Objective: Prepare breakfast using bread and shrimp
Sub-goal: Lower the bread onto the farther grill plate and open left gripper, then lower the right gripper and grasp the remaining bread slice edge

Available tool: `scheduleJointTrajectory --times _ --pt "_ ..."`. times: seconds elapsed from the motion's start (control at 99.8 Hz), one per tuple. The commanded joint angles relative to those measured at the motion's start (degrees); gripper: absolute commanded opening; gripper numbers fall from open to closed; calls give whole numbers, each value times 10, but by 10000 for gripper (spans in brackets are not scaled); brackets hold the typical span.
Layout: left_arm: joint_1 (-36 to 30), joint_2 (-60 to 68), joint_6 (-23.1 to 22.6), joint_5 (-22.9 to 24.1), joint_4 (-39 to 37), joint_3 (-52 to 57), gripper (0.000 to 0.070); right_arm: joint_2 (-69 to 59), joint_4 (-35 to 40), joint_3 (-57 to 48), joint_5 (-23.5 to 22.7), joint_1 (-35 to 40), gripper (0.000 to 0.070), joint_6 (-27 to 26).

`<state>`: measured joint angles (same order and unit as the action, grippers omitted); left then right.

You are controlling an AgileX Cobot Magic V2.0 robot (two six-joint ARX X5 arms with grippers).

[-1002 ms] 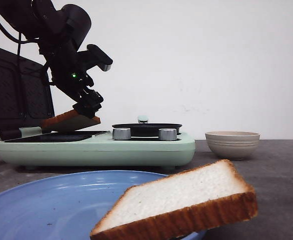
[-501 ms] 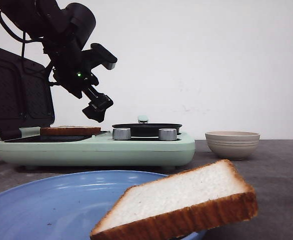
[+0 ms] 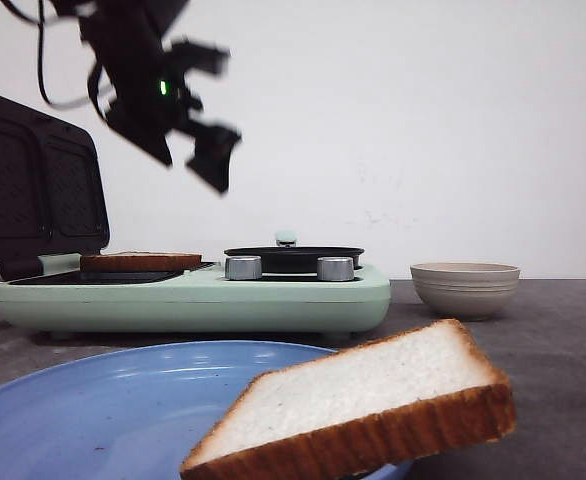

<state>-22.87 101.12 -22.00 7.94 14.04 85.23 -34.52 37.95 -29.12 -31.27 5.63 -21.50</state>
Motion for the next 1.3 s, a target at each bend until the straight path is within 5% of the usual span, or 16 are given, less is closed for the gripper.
scheduleJointTrajectory --times 0.0,0.471,0.731,0.891,1.292 --pt "0 -19 57 -6 1 17 677 -2 -6 -9 2 2 5 -4" --pt "42 -184 212 -130 141 5 678 -2 -2 -9 -16 2 6 -2" --pt "46 -292 216 -131 128 -78 678 -2 3 -9 -37 10 19 -5" --pt "52 -389 236 -137 96 -168 678 -2 17 -9 -44 10 157 -7" --pt "79 -635 269 -140 105 -398 678 -24 31 -8 -49 31 190 -42"
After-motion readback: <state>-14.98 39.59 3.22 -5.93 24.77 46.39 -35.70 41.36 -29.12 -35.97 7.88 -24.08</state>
